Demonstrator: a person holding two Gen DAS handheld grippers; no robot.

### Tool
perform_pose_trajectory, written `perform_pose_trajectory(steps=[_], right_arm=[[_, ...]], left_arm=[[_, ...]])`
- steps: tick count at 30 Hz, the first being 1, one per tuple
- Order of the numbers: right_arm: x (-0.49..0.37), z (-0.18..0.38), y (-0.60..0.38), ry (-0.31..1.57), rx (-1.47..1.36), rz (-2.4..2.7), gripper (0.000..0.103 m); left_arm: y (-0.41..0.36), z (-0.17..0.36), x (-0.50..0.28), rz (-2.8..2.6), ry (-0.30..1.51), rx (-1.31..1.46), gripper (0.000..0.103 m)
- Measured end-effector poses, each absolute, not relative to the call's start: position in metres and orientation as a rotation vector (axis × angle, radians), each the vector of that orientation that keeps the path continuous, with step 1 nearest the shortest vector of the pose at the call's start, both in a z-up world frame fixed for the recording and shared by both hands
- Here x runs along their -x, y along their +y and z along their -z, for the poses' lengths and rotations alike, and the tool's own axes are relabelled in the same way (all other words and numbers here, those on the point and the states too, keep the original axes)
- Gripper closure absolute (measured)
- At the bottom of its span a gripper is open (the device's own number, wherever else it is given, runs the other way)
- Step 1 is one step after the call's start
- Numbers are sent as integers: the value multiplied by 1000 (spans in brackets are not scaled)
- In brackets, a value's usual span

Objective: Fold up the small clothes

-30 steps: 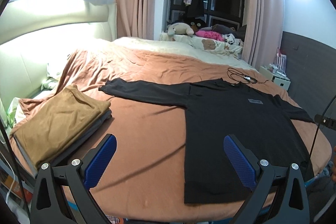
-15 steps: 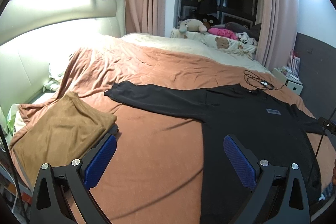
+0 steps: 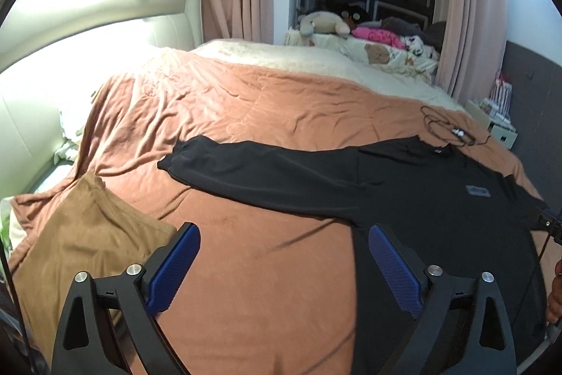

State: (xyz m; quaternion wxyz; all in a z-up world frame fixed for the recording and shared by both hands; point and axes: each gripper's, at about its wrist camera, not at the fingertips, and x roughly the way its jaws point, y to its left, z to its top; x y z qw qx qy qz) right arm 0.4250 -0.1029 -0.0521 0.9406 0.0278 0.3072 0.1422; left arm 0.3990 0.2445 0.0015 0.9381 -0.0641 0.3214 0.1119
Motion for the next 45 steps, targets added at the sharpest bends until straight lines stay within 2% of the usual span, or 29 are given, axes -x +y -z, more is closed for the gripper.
perform_pose_trajectory(steps=[2, 14, 17, 29, 32, 34, 45], right_arm=[[-441, 58, -101, 640, -53, -301, 0], [-517, 74, -71, 714, -66, -321, 0], [-536, 83, -65, 749, -118, -326, 9], [-606, 123, -30, 914, -247, -419, 57], [-622, 135, -21, 942, -270, -437, 66], [-631, 144, -11, 963, -274, -457, 76], [-665, 168, 16, 999, -287, -526, 78]], left_arm=[[253, 5, -416, -243, 684, 137, 15], [306, 50, -500, -363, 814, 259, 22], [314, 62, -518, -385, 848, 282, 31], [350, 124, -579, -498, 988, 332, 69], [363, 138, -588, -521, 1008, 345, 70], [371, 149, -593, -531, 1023, 370, 70], [398, 178, -611, -584, 1056, 452, 70]])
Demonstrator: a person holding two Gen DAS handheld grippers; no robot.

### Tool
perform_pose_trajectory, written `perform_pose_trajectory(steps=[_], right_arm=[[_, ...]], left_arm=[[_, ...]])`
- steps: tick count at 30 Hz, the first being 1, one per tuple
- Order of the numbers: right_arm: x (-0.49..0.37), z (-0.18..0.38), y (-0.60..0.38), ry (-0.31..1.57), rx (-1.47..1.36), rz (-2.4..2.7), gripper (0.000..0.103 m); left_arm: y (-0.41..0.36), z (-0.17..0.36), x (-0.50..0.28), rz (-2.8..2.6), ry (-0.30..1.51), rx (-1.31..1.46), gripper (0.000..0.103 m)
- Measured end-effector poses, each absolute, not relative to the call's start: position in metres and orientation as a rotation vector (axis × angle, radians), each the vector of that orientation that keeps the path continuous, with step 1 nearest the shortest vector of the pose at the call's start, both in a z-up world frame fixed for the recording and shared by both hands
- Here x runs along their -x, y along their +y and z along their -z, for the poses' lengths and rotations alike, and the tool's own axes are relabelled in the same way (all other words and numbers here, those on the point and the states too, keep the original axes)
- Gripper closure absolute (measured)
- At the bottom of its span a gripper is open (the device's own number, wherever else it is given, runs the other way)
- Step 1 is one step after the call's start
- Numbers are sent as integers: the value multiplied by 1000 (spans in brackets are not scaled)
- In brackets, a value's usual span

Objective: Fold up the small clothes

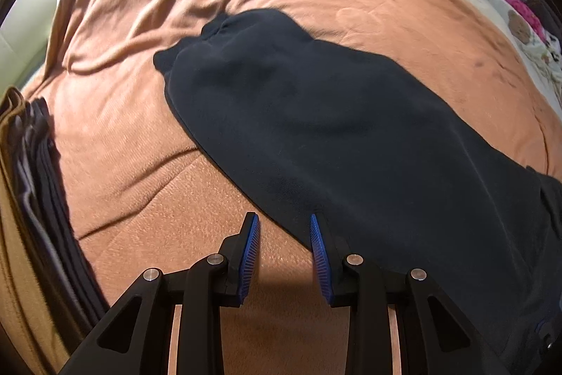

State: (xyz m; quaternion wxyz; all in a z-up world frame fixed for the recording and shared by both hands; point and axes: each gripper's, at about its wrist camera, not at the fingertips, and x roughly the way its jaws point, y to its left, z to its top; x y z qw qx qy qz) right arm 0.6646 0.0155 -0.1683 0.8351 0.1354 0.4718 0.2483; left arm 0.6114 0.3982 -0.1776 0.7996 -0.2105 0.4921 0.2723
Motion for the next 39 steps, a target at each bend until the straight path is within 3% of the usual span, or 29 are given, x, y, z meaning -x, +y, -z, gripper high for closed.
perform_pose_trajectory(steps=[9, 10, 13, 14, 22, 39], right_arm=[[-673, 190, 28, 1058, -328, -550, 78], [-674, 192, 29, 1059, -340, -554, 81], [-676, 194, 34, 1067, -355, -578, 88], [-677, 195, 34, 1070, -362, -586, 90], [-682, 214, 53, 1092, -427, -663, 100], [-696, 237, 89, 1168, -466, -693, 99]], left_arm=[[413, 187, -626, -652, 1027, 505, 68], [415, 187, -627, -657, 1021, 514, 70], [414, 182, -633, -655, 1017, 502, 96], [415, 180, -636, -639, 1014, 503, 97], [413, 115, -628, -494, 843, 526, 98], [327, 3, -629, -221, 687, 489, 99]])
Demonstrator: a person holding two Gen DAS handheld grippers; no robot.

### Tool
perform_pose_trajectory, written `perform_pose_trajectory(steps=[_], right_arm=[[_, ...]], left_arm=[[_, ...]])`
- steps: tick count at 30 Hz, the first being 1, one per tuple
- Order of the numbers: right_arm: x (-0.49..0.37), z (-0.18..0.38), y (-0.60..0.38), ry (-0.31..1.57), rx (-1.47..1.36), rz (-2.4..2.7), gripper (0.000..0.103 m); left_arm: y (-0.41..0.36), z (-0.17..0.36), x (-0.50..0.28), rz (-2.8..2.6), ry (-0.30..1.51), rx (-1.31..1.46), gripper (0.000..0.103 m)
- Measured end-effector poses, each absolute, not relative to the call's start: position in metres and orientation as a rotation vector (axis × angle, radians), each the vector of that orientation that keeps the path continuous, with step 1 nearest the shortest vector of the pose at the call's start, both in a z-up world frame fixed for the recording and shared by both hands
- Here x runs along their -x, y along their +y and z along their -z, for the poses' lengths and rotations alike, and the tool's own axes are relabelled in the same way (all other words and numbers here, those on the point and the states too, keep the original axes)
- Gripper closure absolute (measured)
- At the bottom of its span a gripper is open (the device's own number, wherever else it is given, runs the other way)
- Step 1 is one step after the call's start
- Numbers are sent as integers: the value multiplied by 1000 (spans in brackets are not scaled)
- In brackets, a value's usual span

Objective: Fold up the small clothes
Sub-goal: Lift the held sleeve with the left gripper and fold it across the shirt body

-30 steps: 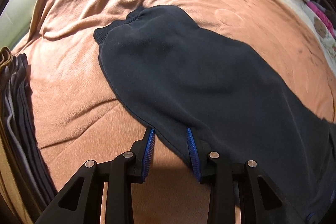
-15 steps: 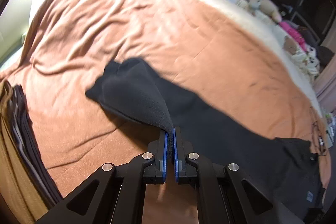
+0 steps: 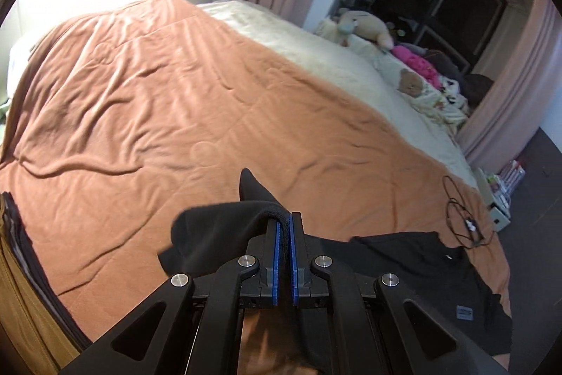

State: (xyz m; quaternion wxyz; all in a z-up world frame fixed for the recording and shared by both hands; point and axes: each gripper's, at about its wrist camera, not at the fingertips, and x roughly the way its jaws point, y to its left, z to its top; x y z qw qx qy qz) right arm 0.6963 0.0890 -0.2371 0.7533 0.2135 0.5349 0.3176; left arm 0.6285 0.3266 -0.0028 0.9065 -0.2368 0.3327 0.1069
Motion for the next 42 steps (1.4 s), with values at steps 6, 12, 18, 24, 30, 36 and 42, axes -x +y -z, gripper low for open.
perform_pose_trajectory(steps=[6, 12, 18, 24, 30, 36, 42], right_arm=[[-697, 202, 57, 1078, -476, -667, 56], [-695, 180, 31, 1013, -453, -605, 44], [-690, 176, -2, 982, -462, -542, 44], [-687, 180, -40, 969, -572, -488, 44], [-687, 192, -82, 972, -678, -434, 44], [-694, 200, -113, 949, -772, -404, 44], [-710, 202, -135, 944, -803, -364, 44]], left_arm=[[286, -16, -633, -140, 681, 459, 98], [243, -30, -638, -65, 678, 429, 98], [197, -40, -643, -5, 690, 409, 99], [152, -45, -651, 44, 710, 369, 99], [112, -42, -659, 89, 731, 351, 99], [76, -29, -667, 156, 794, 336, 98], [42, 10, -678, 250, 1026, 315, 92]])
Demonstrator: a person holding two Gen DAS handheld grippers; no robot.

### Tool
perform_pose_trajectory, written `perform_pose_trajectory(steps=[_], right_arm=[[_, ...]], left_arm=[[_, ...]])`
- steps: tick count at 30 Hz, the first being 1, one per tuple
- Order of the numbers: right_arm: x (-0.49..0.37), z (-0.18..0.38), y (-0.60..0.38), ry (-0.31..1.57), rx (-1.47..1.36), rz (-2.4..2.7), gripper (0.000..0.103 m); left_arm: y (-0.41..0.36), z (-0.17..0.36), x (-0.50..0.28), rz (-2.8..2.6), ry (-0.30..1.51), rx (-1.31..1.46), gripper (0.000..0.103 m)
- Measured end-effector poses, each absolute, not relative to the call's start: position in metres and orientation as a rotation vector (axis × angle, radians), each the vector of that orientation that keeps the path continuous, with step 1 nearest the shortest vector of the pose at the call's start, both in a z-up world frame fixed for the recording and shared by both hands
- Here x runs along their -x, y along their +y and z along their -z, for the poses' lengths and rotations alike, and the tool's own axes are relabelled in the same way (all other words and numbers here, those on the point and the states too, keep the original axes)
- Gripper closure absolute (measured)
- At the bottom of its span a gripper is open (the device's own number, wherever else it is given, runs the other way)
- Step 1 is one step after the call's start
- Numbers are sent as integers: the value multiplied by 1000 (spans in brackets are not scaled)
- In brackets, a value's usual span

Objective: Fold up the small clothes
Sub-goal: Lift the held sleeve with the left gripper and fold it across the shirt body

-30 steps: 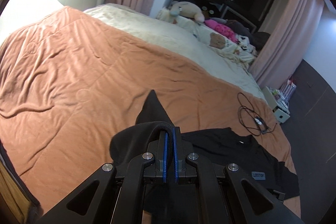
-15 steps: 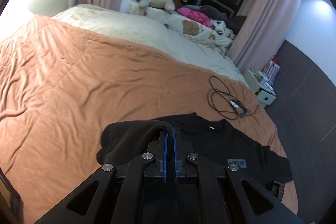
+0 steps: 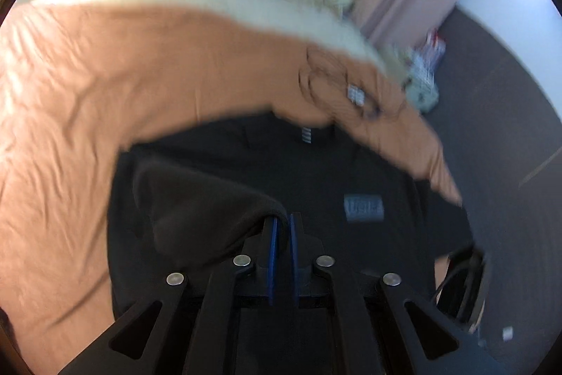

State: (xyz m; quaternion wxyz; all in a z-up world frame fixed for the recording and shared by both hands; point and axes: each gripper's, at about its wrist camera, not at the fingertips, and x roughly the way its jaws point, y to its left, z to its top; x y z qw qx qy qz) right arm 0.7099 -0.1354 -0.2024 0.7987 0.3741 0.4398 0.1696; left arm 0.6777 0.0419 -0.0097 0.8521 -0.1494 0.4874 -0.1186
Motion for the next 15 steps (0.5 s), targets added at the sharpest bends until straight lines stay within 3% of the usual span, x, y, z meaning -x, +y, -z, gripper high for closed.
perform_pose_trajectory(steps=[3, 4, 5, 13, 15], right_arm=[[-716, 201, -136, 941, -806, -352, 43], [-712, 200, -140, 942, -805, -350, 37], [-715, 200, -138, 941, -806, -351, 35], [-705, 190, -138, 953, -778, -375, 33], [-706, 190, -137, 956, -774, -379, 33]], left_arm=[[39, 22, -671, 272, 1081, 299, 60], [41, 23, -668, 276, 1086, 295, 43], [42, 23, -663, 289, 1090, 291, 34], [67, 25, -652, 187, 1073, 235, 32], [79, 34, -657, 137, 1079, 259, 39]])
